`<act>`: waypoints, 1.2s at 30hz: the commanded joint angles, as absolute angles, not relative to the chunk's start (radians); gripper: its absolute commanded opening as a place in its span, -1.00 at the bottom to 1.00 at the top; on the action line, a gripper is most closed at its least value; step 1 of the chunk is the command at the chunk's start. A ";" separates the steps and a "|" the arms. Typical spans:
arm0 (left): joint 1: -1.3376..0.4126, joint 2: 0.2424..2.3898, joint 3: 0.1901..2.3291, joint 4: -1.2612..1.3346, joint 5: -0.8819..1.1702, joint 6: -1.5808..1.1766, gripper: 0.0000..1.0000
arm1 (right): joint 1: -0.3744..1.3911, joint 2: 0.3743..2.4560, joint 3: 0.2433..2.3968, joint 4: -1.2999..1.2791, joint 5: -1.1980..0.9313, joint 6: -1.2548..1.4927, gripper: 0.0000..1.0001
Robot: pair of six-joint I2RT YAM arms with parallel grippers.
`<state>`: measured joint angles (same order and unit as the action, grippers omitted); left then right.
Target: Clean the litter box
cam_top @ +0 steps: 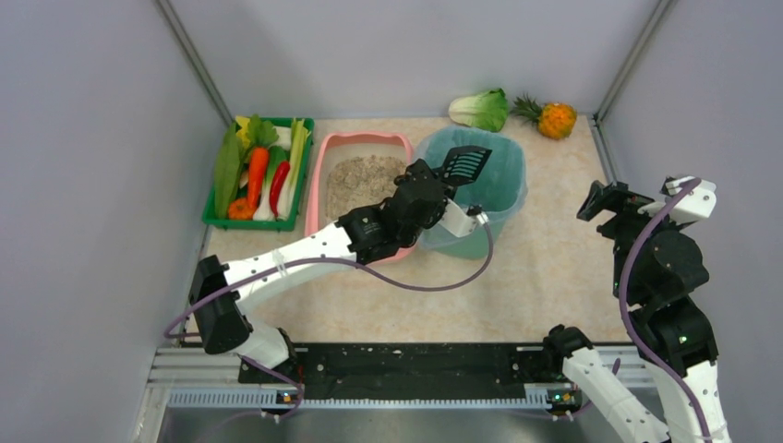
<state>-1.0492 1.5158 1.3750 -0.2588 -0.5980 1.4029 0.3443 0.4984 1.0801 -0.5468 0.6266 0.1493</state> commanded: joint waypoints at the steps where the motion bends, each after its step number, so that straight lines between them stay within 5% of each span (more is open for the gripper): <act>1: -1.042 1.513 1.439 -0.246 -0.630 1.329 -1.00 | 0.353 0.505 1.090 -0.527 0.617 0.141 0.77; 26: -0.838 1.434 1.642 -0.549 -0.131 0.590 -1.00 | 0.355 0.509 1.073 -0.515 0.605 0.169 0.77; 31: -0.864 1.446 1.617 -0.519 -0.230 0.664 -1.00 | 0.353 0.517 1.074 -0.512 0.598 0.170 0.77; 36: -1.009 1.459 1.386 -0.183 -0.674 1.152 -1.00 | 0.355 0.517 1.075 -0.511 0.596 0.172 0.77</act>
<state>-0.9161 1.4555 1.4956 -0.4355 -0.3782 0.8055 0.3443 0.5041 1.0729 -0.5457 0.6075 0.1608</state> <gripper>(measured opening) 0.326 0.886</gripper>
